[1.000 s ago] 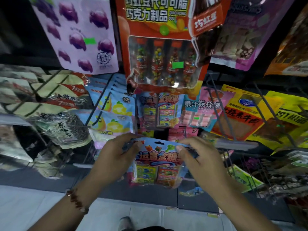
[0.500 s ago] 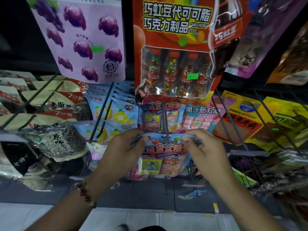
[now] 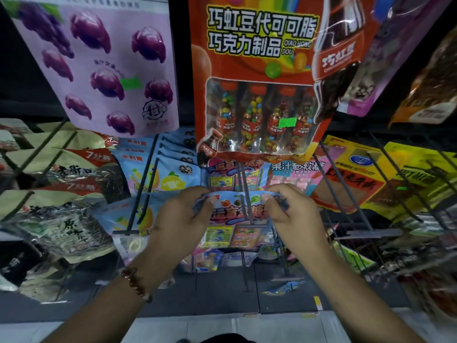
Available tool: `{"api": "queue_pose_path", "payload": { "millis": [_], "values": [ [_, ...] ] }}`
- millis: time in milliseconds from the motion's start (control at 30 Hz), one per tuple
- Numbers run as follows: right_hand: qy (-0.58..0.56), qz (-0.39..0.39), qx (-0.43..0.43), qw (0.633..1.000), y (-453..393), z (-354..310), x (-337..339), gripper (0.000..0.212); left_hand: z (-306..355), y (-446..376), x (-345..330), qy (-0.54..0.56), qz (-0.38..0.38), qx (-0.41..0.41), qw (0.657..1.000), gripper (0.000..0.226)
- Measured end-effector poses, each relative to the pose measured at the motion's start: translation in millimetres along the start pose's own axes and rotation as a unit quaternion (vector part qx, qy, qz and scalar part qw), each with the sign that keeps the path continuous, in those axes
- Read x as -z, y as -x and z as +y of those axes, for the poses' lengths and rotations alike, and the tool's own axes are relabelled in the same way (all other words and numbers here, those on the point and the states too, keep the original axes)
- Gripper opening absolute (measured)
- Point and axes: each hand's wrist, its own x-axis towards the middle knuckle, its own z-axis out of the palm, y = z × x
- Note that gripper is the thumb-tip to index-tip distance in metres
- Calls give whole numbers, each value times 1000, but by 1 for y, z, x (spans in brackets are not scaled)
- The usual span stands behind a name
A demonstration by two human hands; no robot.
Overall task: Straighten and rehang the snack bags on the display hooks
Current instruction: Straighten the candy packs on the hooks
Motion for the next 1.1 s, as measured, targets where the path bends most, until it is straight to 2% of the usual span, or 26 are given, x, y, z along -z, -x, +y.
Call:
{"api": "queue_pose_path", "payload": {
  "millis": [100,367,500,567,667,767,867,967,1100],
  "values": [
    [16,12,1,1000,-6,-2,-2,16,-1,-11,-1,-21,13,-14,1000,23],
    [50,28,-9,998,-5,-9,-5,18,-8,-18,0,-42,-2,-27,999,28],
    [31,28,-39,998,2,-20,-2,24,-23,-14,0,-36,-19,-13,999,30],
    [36,32,-55,997,6,-21,-3,31,-31,-11,2,-24,-36,-4,999,37],
    [34,39,-74,996,15,-17,-9,51,-43,-4,7,2,-47,-3,999,50],
    [51,31,-88,994,29,-17,-14,75,-52,6,12,-45,-76,-3,996,62],
    [65,38,-107,991,43,-16,-21,90,-57,19,14,-124,-67,-53,989,79],
    [61,41,-126,989,57,-12,-31,90,-61,28,14,-175,-60,-96,978,71],
    [125,18,-155,980,77,-4,-46,87,-82,41,6,-201,-86,-133,967,67]
  ]
}}
